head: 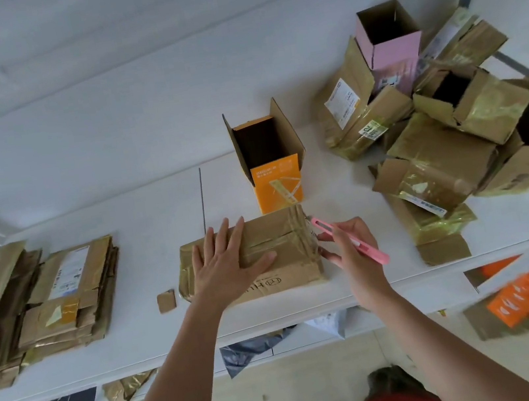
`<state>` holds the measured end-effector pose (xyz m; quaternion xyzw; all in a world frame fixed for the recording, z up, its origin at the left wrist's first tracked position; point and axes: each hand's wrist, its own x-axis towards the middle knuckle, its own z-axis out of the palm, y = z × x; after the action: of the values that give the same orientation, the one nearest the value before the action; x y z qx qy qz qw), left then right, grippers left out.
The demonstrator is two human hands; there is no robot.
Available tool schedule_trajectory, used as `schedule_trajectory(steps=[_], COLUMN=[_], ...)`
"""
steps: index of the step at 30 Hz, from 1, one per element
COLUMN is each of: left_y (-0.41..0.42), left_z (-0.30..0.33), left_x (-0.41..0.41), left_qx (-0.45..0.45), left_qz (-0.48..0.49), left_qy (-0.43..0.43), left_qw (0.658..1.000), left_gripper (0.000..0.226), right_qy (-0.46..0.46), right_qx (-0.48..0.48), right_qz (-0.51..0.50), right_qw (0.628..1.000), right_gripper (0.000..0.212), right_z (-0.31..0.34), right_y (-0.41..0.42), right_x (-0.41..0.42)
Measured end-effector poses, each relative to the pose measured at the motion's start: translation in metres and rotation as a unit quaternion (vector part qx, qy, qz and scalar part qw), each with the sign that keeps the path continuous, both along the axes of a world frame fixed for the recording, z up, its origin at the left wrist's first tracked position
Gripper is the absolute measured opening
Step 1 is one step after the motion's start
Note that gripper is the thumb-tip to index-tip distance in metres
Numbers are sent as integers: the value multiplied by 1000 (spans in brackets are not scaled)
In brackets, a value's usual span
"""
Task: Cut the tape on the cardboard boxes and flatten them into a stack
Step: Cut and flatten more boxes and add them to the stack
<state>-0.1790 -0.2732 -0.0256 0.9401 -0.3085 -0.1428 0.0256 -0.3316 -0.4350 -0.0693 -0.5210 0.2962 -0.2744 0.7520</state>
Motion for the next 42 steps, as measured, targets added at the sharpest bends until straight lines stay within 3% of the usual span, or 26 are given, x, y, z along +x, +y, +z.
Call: schedule_trajectory(steps=[9,15,27,33,37,42], left_y=[1,1,0,2,2,2], left_z=[2,3,-1,-1,0,-2], left_x=[1,0,0,-2,-3,-1], left_qx=[0,-9,-11,-21,-21,-22], left_qz=[-4,5,2,1,7,8], left_qy=[29,29,24,12,13,15], left_qw=[1000,1000,1000,1000,1000,1000], left_gripper=[141,135,134,130,126,126], right_qy=[2,32,25,13,25,46], right_qx=[-33,-32,-57,-88,-104,-127], right_qz=[-20,-12,96,57,69,123], right_qw=[999,999,993,994,992,983], right_gripper=[9,21,15,11,29,17], right_z=[0,5,5,16,12,7], right_y=[3,1,-1,-13,-6,-5], right_x=[9,10,-46,-17,-9,-37])
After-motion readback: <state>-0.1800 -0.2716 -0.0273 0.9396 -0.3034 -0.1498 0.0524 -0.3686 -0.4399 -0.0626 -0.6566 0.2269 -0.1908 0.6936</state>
